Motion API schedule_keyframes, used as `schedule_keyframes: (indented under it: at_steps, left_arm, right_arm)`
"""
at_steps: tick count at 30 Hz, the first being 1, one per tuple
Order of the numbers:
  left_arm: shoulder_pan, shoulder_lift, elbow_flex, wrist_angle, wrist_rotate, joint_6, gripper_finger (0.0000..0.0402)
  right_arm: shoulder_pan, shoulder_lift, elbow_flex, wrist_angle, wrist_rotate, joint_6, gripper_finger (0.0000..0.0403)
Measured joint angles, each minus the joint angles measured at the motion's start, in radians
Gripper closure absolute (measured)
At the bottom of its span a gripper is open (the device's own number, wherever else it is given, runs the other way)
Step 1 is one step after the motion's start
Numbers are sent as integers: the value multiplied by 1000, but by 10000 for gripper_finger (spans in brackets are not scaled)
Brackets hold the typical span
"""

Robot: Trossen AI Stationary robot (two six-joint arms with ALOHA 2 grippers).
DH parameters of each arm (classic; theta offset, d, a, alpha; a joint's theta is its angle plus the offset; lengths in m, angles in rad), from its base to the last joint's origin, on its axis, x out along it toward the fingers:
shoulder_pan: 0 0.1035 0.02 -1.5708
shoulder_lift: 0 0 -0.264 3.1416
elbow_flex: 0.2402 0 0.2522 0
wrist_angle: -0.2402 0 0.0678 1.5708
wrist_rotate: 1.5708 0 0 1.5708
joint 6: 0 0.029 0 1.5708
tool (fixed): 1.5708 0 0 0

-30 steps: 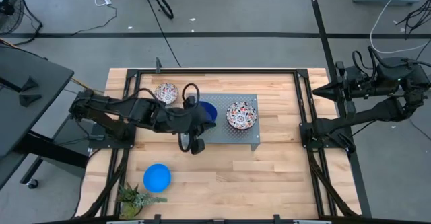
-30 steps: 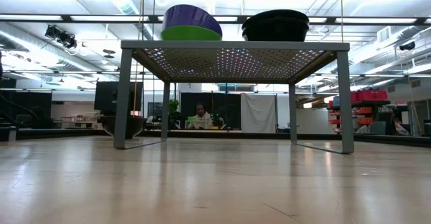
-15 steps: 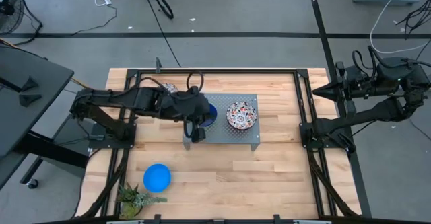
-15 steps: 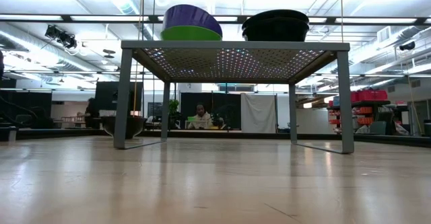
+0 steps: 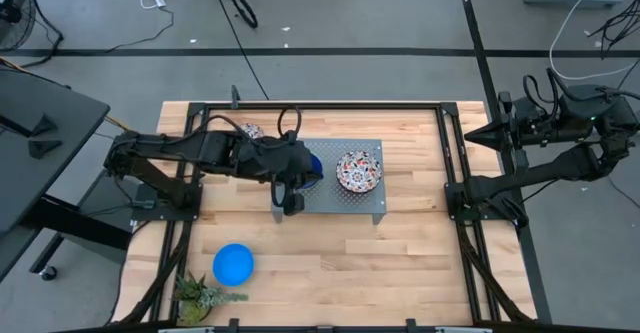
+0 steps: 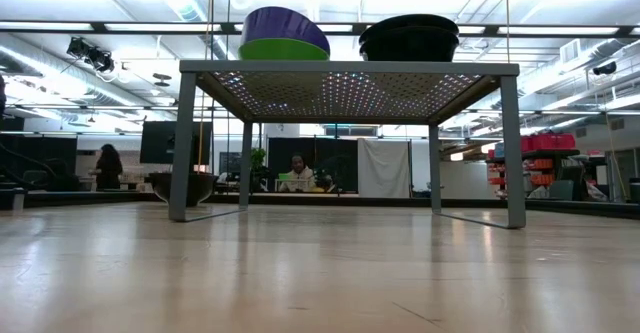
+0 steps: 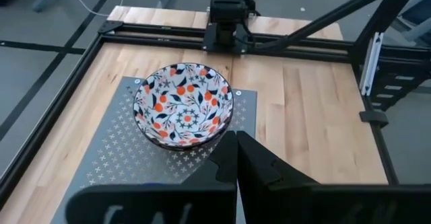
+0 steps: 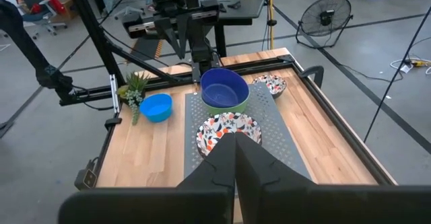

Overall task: Pick & Place Mini bowls
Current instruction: Stack the blue bowl on top of the green bowl on the shelf

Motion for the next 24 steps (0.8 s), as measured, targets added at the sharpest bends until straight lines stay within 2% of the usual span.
schedule_keyframes:
  at_steps: [24]
  left_arm:
    - [4, 0, 0, 102, 17, 30, 400]
  right_arm:
    - [0, 0, 0, 1, 0, 0, 396]
